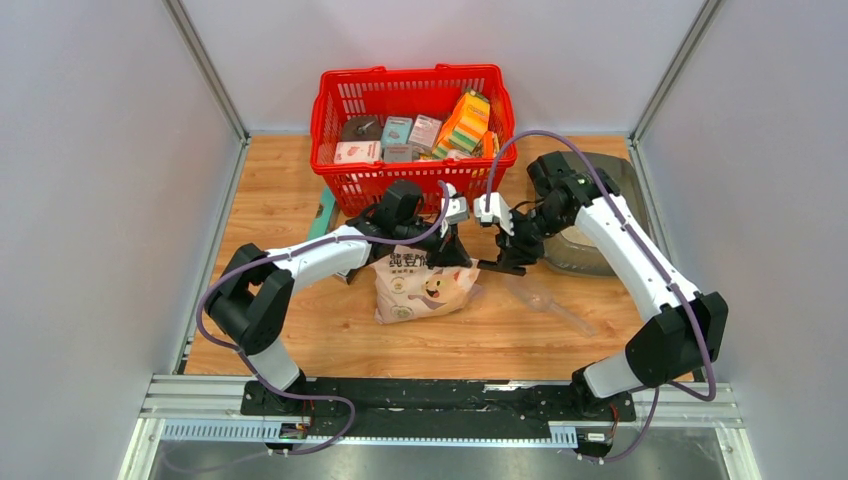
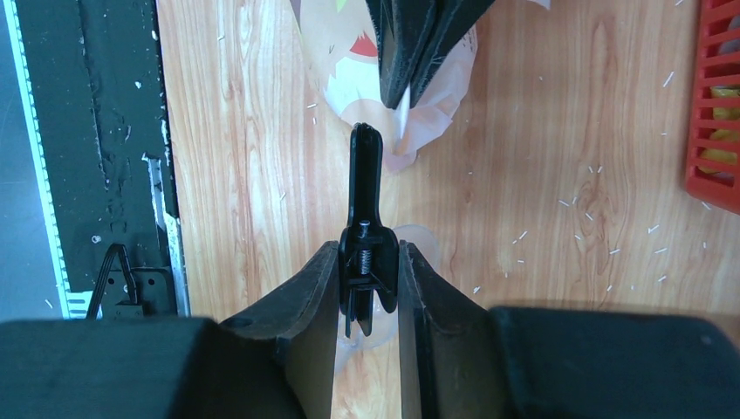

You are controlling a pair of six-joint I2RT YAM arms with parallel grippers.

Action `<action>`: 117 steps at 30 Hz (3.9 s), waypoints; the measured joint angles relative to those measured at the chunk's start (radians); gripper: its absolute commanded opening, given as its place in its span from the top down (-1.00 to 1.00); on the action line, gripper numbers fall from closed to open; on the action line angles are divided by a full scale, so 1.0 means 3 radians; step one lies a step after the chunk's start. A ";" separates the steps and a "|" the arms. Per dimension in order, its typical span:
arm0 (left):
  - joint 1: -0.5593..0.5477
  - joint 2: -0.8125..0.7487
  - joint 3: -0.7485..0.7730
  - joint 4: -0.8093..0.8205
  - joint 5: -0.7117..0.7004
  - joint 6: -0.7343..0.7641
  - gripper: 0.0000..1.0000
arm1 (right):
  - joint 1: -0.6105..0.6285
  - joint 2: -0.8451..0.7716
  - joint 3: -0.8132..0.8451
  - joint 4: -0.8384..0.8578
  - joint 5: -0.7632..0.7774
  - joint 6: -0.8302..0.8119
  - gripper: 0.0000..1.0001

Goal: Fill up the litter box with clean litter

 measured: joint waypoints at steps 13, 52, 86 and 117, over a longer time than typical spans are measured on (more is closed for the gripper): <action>0.0036 0.0000 0.0000 0.0182 0.0011 -0.0131 0.11 | 0.0121 0.0003 -0.0253 0.0370 0.0019 0.0356 1.00; 0.0177 0.0114 -0.0025 0.0309 0.0388 -0.0422 1.00 | -0.0003 0.0128 -0.0275 0.0795 -0.0226 0.0941 -0.05; 0.0172 0.0116 -0.0025 0.0291 0.0357 -0.0444 0.16 | -0.0060 0.0320 -0.0118 0.0474 -0.0417 0.0718 1.00; 0.0209 0.0167 0.0027 0.0314 0.0500 -0.0540 1.00 | -0.0137 0.0346 -0.0070 0.0464 -0.0534 0.0820 -0.06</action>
